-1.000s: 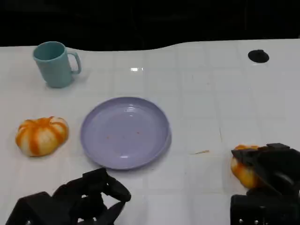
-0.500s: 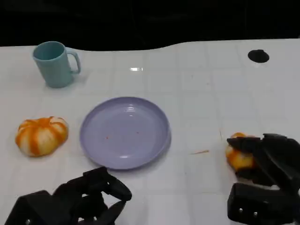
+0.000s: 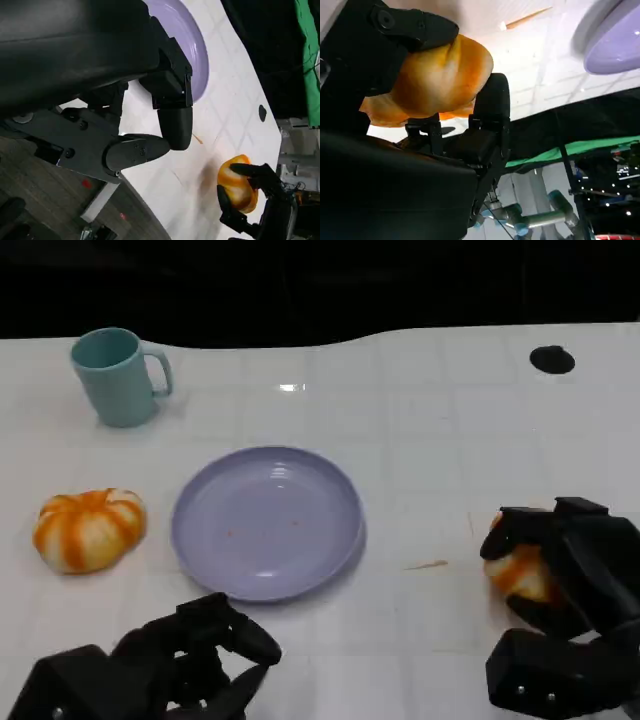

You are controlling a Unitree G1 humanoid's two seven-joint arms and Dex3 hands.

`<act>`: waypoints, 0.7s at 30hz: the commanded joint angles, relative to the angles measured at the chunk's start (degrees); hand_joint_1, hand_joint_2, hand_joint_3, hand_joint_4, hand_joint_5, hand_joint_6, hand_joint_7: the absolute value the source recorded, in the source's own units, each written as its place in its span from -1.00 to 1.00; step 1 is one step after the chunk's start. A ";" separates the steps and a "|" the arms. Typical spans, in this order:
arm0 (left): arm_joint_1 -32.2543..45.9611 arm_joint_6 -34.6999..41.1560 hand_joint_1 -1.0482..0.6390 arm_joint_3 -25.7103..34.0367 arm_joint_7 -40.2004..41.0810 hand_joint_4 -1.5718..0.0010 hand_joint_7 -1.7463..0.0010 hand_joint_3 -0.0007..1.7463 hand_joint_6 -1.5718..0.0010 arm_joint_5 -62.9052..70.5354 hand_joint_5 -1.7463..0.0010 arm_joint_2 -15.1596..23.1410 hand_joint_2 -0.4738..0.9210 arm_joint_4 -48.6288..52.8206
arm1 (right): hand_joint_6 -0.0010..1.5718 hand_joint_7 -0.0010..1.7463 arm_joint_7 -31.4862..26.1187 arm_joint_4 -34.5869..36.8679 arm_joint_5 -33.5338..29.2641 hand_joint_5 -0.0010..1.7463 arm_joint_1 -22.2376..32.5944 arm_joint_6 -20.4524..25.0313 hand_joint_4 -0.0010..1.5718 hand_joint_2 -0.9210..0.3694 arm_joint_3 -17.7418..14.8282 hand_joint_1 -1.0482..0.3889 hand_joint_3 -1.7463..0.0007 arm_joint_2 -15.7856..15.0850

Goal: Grasp the bread from the table and place it into the plate.

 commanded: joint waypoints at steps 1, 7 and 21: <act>0.40 0.52 -0.06 -0.04 0.51 0.14 -0.52 -0.23 0.23 -0.12 -1.00 0.13 0.83 -0.73 | 0.15 0.55 -1.58 -0.59 1.43 1.00 -0.49 -1.99 0.22 0.06 -0.88 0.39 -0.53 -0.56; 0.92 0.00 -0.04 -0.59 0.73 0.14 -0.53 -0.20 0.24 0.51 -1.00 0.04 0.81 -0.68 | 0.00 0.87 -1.80 -2.94 2.80 1.00 -0.57 -4.47 0.25 0.10 -0.40 0.39 -0.58 1.04; 1.40 0.32 -0.01 -0.59 0.69 0.11 -0.52 -0.18 0.21 -0.08 -1.00 -0.25 0.77 -0.75 | 0.10 0.69 6.97 -6.26 8.15 1.00 -5.27 -5.36 0.27 0.07 1.97 0.37 -0.64 8.67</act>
